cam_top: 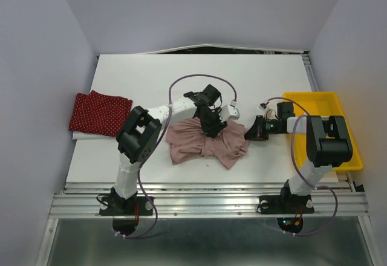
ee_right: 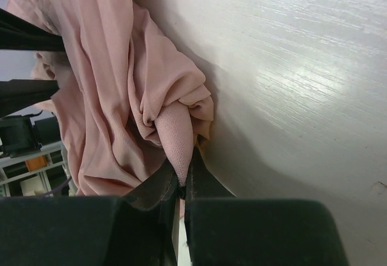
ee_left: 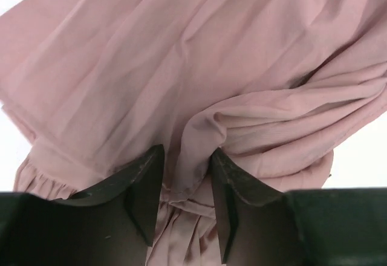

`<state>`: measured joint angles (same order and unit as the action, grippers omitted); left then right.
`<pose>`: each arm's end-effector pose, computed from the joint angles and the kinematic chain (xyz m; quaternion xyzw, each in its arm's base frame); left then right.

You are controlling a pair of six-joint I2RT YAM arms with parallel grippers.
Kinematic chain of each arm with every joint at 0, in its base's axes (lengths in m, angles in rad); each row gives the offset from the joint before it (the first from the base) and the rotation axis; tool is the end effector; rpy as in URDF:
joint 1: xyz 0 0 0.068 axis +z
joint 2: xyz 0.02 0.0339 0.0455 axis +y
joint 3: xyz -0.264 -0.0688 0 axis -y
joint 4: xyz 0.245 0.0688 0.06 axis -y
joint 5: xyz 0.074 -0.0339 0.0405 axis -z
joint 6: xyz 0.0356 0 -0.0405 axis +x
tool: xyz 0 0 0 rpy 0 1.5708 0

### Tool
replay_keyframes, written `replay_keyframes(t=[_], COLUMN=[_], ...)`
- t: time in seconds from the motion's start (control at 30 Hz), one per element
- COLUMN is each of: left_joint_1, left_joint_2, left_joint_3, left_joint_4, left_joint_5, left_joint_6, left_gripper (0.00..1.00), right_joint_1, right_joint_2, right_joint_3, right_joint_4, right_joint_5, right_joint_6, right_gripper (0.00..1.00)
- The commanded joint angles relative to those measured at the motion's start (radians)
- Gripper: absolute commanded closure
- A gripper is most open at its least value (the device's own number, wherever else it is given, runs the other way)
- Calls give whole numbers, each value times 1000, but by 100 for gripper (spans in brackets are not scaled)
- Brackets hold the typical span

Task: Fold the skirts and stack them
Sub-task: Fold the skirt

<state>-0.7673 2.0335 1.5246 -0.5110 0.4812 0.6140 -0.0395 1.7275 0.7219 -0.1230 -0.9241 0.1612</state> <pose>0.3026 -0.3147 0.1928 0.6453 0.6791 -0.2489 0.2458 0.2848 0.0172 0.1132 -0.0098 0.8788 0.4461 0.1695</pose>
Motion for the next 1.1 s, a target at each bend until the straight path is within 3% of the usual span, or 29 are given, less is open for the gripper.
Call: replay_keyframes(t=[0.0,0.27,0.4,0.63,0.7,0.9,1.0,1.07], left_joint_1=[45,88,114,131,131,131,132,135], left_joint_2=[-129,-151,-46,132,172,234,252,234], left_joint_3=[49,192,245,397,419,457,473,470], left_joint_4=[-24,-21,-14,-70,-81,-83,-99,-95], left_joint_5=[42,30,23,132,148,152,171,200], left_joint_6=[9,-51,-72,-128,-140,-183,-189,-181], left_gripper=[49,45,44,43,32,31,36,50], right_joint_1=[-5,-5,-5,-5,-5,-5,-5,-5], right_joint_2=[-42,-39,-31,-42,-40,-34,-34,-34], right_joint_3=[1,-9,-6,-3,-2,-6,-7,-6], right_joint_4=[6,14,20,13,11,14,13,8], right_joint_5=[-16,-12,-12,-9,-10,-9,-5,-4], right_joint_6=[-28,-28,-20,-28,-28,-32,-35,-40], right_gripper=[99,99,99,99,99,99,99,99])
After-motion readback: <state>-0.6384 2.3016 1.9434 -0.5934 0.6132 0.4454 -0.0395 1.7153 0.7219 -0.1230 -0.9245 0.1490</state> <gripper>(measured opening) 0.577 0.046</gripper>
